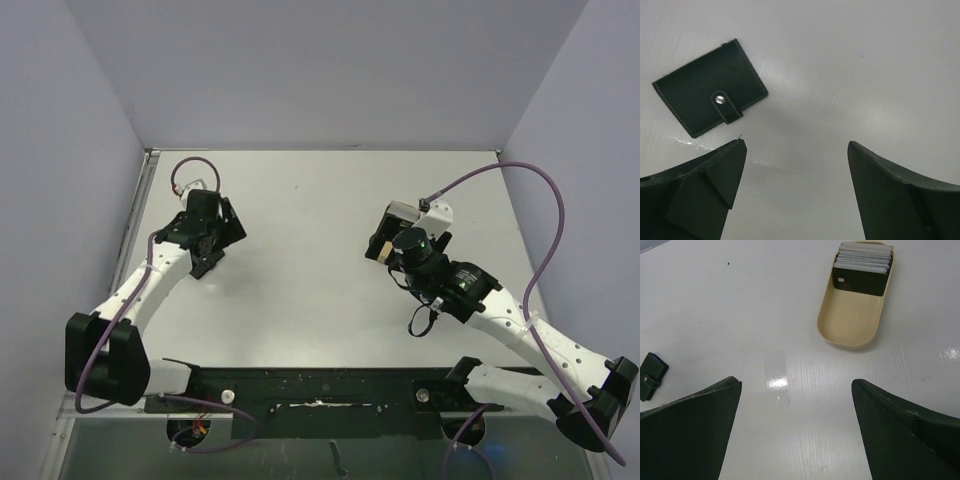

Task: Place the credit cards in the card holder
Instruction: Move the card holder to the center of the board.

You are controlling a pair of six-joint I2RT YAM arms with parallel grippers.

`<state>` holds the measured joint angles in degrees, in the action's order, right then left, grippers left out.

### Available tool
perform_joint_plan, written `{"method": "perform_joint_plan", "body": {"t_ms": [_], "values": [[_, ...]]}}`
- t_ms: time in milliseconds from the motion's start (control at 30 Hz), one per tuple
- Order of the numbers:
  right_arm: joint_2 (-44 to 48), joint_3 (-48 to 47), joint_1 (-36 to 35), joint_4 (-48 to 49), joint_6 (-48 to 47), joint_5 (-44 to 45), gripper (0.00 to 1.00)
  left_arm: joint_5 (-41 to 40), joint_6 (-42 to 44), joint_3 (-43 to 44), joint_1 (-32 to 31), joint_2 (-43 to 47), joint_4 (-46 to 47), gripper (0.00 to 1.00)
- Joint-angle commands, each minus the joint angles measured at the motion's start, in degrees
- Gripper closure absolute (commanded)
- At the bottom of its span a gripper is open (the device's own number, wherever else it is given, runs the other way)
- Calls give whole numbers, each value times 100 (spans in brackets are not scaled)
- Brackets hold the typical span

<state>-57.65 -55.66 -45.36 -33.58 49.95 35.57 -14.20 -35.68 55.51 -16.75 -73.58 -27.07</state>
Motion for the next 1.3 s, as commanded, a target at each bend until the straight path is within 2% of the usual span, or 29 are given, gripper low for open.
{"method": "perform_joint_plan", "body": {"t_ms": [0,133,233,433,533,633,767,1000,1267], "values": [[29,-81,65,110,-45,234,2,-218,-497,511,998,-680,-315,20],[83,-112,64,153,-145,146,2,109,-817,493,1730,-1109,203,20],[159,-79,63,166,-174,105,2,46,-913,555,2109,-1433,575,20],[309,54,63,230,-196,23,2,358,-182,1235,2502,-2395,665,20],[384,151,71,283,-215,41,2,698,134,1409,2551,-2750,939,22],[433,153,77,343,-314,34,2,997,299,1791,2550,-3121,606,24],[455,85,80,363,-426,77,2,857,273,1745,2545,-3363,322,25],[455,146,82,63,-249,195,2,1401,224,1462,2430,-3469,113,29],[642,308,80,-55,-143,297,2,1800,80,531,2091,-2854,152,35]]}}
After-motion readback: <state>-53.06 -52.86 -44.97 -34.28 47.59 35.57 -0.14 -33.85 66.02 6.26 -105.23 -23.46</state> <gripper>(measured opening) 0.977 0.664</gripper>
